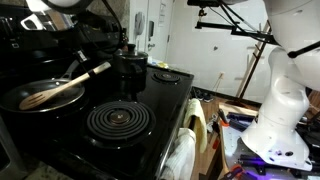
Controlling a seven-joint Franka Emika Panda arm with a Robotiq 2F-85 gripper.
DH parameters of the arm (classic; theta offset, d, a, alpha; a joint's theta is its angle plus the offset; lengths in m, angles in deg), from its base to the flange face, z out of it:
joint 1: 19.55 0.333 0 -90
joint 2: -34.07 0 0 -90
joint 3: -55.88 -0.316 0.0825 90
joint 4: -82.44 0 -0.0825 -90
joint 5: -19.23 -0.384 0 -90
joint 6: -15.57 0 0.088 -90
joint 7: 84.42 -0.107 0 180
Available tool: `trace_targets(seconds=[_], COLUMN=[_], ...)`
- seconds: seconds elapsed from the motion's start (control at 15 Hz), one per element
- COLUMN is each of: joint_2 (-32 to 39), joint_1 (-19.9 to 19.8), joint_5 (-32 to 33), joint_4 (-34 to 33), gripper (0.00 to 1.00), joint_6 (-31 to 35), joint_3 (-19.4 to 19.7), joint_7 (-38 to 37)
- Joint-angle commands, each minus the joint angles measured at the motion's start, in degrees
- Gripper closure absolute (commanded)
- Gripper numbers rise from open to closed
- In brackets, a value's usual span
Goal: Place the wooden spoon on the pan
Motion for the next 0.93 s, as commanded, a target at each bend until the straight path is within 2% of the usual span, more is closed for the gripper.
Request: trace_targets(seconds=[0.0,0.13,0.2,0.4,0.73,0.87], joint_2=[1.1,1.4,1.4,1.5,0.3,-1.1], joint_1=[-0.2,-0.1,-0.1,0.0,0.7,1.5], joint_5=[-2.7,-3.2,-3.3,-3.7,-1.8,0.3], joint_4=[-0.6,-0.4,-0.4,-0.4,0.1,0.5], gripper=[0.91,0.91,0.51,0.36,0.02,0.0], joint_6=[0.1,-0.1,-0.2,-0.7,-2.2,-4.2], joint_3=[-0.8,-0.8,-0.7,-0.5,0.3,0.8], joint_7=[-0.8,-0.9,-1.0,-1.5,-2.5,-1.9])
